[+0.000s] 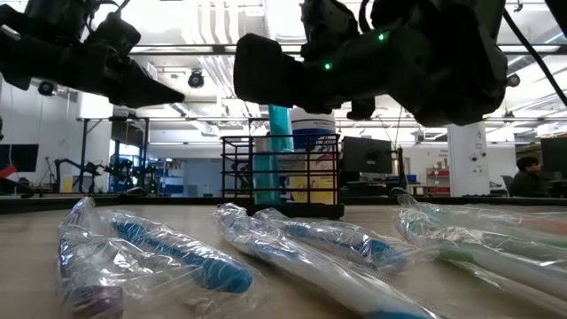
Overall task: Pick & Place toothbrushing station
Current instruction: Put the mouthwash into the wire organizer, then put the left purple toothbrush into the wire organizer
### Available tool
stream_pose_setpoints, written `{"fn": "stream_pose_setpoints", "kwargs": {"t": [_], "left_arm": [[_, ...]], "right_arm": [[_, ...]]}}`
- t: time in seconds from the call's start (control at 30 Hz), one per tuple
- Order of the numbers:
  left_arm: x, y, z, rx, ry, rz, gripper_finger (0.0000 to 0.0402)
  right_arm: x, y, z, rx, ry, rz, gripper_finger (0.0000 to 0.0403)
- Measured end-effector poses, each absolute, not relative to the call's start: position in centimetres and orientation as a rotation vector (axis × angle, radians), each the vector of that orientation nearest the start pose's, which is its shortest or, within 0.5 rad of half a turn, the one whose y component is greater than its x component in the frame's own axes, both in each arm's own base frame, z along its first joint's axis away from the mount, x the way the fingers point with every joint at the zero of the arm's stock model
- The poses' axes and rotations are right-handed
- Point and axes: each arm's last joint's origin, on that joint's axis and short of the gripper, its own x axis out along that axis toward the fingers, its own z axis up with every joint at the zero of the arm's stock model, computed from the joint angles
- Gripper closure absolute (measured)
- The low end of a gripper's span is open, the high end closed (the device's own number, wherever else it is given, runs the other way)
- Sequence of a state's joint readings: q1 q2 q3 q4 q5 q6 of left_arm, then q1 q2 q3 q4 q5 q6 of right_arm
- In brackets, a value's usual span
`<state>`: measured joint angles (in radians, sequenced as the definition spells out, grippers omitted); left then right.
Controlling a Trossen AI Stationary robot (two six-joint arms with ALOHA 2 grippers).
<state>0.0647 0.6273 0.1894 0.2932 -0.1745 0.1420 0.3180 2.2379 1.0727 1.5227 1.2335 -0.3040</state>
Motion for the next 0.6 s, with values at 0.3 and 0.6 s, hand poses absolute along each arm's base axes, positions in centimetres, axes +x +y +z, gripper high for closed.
{"fn": "stream_pose_setpoints", "kwargs": {"t": [0.3,0.6], "left_arm": [[14.9,1.5,19.8,0.149,0.151,0.228,0.0388],[14.9,1.5,19.8,0.144,0.148,0.228,0.0388]], "right_arm": [[38.6,9.9,12.7,0.023,-0.131,-0.922,0.0290],[38.4,9.8,12.3,0.012,-0.118,-0.921,0.0293]]}}
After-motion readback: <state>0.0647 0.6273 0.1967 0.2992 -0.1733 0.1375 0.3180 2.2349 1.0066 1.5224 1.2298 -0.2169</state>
